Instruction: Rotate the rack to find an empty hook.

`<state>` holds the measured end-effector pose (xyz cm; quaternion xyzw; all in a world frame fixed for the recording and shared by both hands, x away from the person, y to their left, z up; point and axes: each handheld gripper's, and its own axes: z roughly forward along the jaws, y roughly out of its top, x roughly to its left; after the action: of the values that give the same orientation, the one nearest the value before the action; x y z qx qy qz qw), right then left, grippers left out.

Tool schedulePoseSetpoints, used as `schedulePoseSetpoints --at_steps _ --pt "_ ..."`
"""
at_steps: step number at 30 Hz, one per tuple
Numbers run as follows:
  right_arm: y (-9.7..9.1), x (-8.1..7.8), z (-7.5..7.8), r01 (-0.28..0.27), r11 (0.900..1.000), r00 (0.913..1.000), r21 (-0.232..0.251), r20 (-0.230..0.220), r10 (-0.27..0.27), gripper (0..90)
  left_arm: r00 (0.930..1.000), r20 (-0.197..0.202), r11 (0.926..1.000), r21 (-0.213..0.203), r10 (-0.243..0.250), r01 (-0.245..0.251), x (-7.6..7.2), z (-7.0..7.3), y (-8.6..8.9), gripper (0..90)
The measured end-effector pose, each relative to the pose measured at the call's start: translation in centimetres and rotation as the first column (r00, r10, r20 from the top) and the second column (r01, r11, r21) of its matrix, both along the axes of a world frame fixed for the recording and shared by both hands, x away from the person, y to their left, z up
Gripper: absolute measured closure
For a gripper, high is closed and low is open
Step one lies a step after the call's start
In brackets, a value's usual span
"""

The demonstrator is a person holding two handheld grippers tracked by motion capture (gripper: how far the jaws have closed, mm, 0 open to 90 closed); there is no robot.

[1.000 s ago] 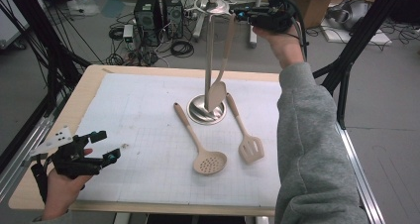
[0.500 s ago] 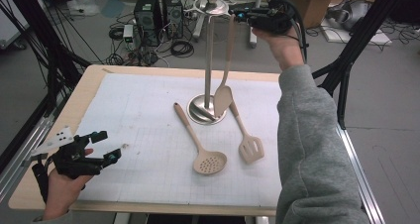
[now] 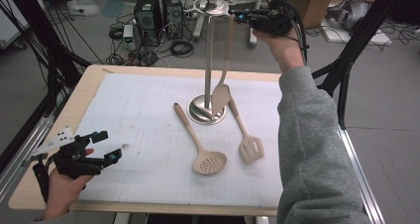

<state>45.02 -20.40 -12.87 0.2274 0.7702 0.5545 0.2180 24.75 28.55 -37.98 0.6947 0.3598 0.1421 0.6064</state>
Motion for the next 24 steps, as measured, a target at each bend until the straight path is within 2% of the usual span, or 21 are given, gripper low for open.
schedulePoseSetpoints --at_steps 24 --pt "0.42 -0.61 -0.07 0.026 0.9996 0.9996 -0.002 0.004 -0.026 90.0 0.9999 -0.011 0.9999 0.007 -0.009 0.009 0.19 -0.27 -0.42 6.0"
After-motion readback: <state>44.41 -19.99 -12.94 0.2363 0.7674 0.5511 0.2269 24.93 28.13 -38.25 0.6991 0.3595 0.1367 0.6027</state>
